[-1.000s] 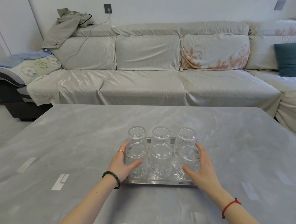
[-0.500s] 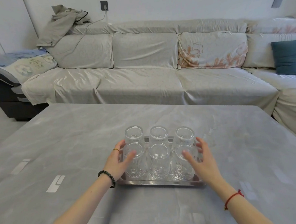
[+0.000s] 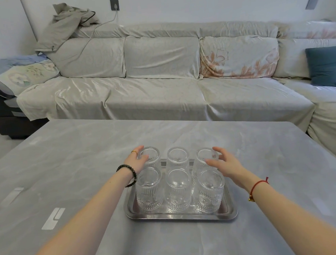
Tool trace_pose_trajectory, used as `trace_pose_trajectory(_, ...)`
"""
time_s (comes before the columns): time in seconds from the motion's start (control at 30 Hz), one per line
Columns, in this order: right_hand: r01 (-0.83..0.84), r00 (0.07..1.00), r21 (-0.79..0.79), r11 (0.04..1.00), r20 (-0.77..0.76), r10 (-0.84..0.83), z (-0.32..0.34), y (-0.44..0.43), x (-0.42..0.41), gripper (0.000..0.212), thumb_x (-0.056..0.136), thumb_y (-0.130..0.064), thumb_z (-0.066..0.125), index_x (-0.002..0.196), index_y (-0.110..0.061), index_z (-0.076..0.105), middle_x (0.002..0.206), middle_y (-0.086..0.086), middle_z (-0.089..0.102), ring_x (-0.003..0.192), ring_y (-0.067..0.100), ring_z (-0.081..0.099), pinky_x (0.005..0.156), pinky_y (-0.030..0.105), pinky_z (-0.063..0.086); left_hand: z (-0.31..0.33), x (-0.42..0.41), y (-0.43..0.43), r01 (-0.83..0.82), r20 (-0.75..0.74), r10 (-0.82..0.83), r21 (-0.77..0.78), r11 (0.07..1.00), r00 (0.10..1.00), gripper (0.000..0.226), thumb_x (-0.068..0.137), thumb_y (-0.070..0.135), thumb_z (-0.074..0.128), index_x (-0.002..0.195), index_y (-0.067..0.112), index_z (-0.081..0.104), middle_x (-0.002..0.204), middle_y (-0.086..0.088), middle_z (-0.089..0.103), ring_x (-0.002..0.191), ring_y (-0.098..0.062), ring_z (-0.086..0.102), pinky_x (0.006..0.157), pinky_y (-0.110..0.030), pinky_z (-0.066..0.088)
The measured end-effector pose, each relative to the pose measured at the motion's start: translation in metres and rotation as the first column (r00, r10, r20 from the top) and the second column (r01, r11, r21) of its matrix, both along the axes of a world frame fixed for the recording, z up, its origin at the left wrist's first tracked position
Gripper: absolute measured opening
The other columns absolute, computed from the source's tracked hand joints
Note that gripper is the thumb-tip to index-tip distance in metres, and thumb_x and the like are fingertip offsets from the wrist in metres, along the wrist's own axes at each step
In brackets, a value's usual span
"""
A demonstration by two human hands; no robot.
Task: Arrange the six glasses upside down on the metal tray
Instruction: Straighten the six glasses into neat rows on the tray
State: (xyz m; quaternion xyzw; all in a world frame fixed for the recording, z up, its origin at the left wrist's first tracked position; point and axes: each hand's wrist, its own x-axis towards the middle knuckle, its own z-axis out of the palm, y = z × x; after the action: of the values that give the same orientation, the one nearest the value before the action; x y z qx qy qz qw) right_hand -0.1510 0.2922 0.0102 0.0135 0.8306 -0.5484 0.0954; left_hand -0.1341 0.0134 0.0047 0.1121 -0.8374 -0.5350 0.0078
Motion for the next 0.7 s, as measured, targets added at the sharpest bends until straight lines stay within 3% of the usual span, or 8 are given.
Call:
trace_pose_trajectory(0.13, -0.022, 1.0, -0.027, 0.999, -0.021, 0.022, -0.001, -0.005, 0.002, 0.063, 0.079, -0.024, 0.068, 0.133, -0.021, 0.035, 0.134, 0.014, 0.046, 0.115, 0.024, 0.047, 0.088, 0.032, 0.041, 0.0, 0.002, 0.0, 0.039, -0.002, -0.039, -0.021, 0.999, 0.999, 0.048, 0.092, 0.023, 0.045, 0.137, 0.019, 0.03, 0.148, -0.002, 0.03, 0.133, -0.025, 0.033, 0.107, -0.038, 0.03)
trace_pose_trajectory(0.27, -0.032, 0.999, 0.008, 0.999, -0.024, 0.032, 0.003, -0.008, 0.001, 0.063, 0.079, -0.025, 0.067, 0.133, -0.019, 0.035, 0.136, 0.014, 0.045, 0.118, 0.026, 0.046, 0.091, 0.034, 0.041, 0.001, 0.002, 0.0, 0.077, 0.008, -0.077, -0.041, 0.996, 0.997, 0.049, 0.092, 0.024, 0.046, 0.138, 0.02, 0.028, 0.15, -0.003, 0.028, 0.134, -0.026, 0.031, 0.107, -0.038, 0.03)
trace_pose_trajectory(0.37, -0.049, 0.985, 0.153, 0.987, -0.159, 0.073, 0.012, -0.012, -0.001, 0.064, 0.079, -0.029, 0.067, 0.134, -0.018, 0.034, 0.141, 0.01, 0.04, 0.128, 0.025, 0.039, 0.101, 0.037, 0.035, 0.001, 0.001, 0.001, 0.104, 0.025, -0.103, -0.045, 0.994, 0.994, 0.052, 0.092, 0.025, 0.046, 0.139, 0.02, 0.024, 0.151, -0.004, 0.025, 0.135, -0.026, 0.03, 0.107, -0.038, 0.029)
trace_pose_trajectory(0.47, -0.148, 0.922, 0.348, 0.926, -0.289, 0.257, 0.027, -0.03, -0.006, 0.065, 0.08, -0.033, 0.065, 0.135, -0.02, 0.034, 0.144, 0.003, 0.038, 0.133, 0.019, 0.034, 0.107, 0.033, 0.027, 0.0, 0.002, 0.0, 0.107, 0.045, -0.106, -0.022, 0.994, 0.993, 0.056, 0.092, 0.026, 0.046, 0.141, 0.02, 0.02, 0.151, -0.005, 0.023, 0.135, -0.026, 0.03, 0.108, -0.038, 0.029)
trace_pose_trajectory(0.57, -0.258, 0.873, 0.55, 0.795, -0.22, 0.436, 0.033, -0.055, -0.012, 0.068, 0.08, -0.039, 0.062, 0.138, -0.021, 0.031, 0.147, 0.002, 0.035, 0.135, 0.021, 0.032, 0.113, 0.039, 0.025, -0.001, 0.004, 0.001, 0.096, 0.057, -0.096, 0.009, 0.995, 0.994, 0.059, 0.092, 0.027, 0.046, 0.142, 0.018, 0.015, 0.152, -0.007, 0.021, 0.136, -0.026, 0.029, 0.109, -0.037, 0.028)
trace_pose_trajectory(0.7, -0.283, 0.882, 0.66, 0.696, -0.106, 0.458, 0.029, -0.072, -0.013, 0.064, 0.082, -0.047, 0.055, 0.137, -0.025, 0.031, 0.146, -0.001, 0.038, 0.133, 0.023, 0.035, 0.112, 0.054, 0.019, -0.004, 0.011, -0.002, 0.091, 0.067, -0.095, 0.064, 0.994, 0.993, 0.063, 0.092, 0.031, 0.045, 0.142, 0.013, 0.013, 0.153, -0.009, 0.019, 0.138, -0.022, 0.024, 0.111, -0.036, 0.024)
